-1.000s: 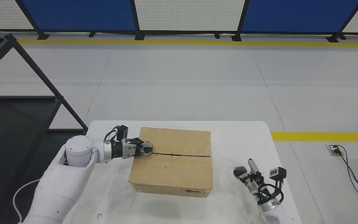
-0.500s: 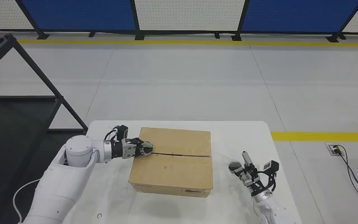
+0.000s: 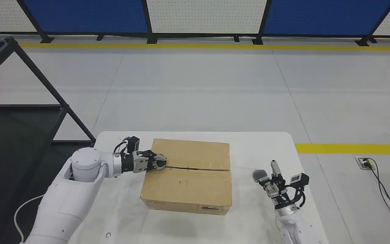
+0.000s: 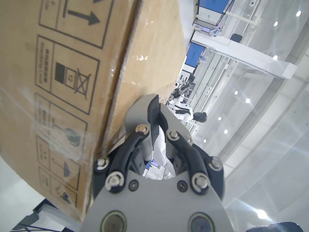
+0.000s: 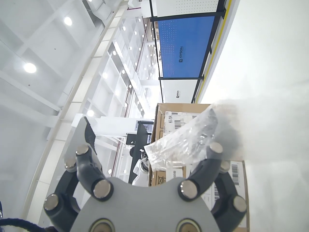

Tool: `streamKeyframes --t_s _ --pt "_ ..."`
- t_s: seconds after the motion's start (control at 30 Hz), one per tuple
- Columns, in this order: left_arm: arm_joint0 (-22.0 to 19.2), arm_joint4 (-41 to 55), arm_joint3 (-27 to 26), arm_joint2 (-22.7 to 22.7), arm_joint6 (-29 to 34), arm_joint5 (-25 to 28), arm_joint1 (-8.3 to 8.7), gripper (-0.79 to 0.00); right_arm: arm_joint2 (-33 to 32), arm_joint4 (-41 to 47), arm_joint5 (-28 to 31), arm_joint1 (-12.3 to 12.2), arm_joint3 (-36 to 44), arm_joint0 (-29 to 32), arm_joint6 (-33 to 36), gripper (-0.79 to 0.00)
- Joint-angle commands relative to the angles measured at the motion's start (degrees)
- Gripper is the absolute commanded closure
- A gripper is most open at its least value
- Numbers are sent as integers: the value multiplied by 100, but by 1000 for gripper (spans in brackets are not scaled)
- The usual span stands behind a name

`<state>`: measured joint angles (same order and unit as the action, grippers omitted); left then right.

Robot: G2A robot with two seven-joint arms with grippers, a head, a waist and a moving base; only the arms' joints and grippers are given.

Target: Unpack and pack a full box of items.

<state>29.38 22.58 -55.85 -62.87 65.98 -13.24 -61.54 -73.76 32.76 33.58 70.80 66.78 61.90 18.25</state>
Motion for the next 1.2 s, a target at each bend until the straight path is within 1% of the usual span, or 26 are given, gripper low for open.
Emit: streamKeyframes --t_s 0.0,0.2,0.4,0.5,0.6,0.7,0.73,1.17 --pt "0 0 0 0 0 0 0 0 -55 96 -33 3 18 -24 66 -785" --pt "0 0 0 0 0 0 0 0 -264 320 38 -7 140 79 288 -785" --pt "0 0 0 0 0 0 0 0 -632 493 212 -54 490 464 448 -785" --pt "0 0 0 0 0 0 0 0 -796 387 209 -78 753 647 404 -785" --pt "0 0 0 0 0 0 0 0 -889 112 26 -91 1055 751 220 -785" --pt "0 0 0 0 0 0 0 0 -932 -156 -264 -100 1345 826 66 -785" --pt "0 0 0 0 0 0 0 0 -936 -172 -449 -100 1420 856 2 -785" --pt "0 0 0 0 0 0 0 0 -913 -188 -455 -94 1500 891 17 -785"
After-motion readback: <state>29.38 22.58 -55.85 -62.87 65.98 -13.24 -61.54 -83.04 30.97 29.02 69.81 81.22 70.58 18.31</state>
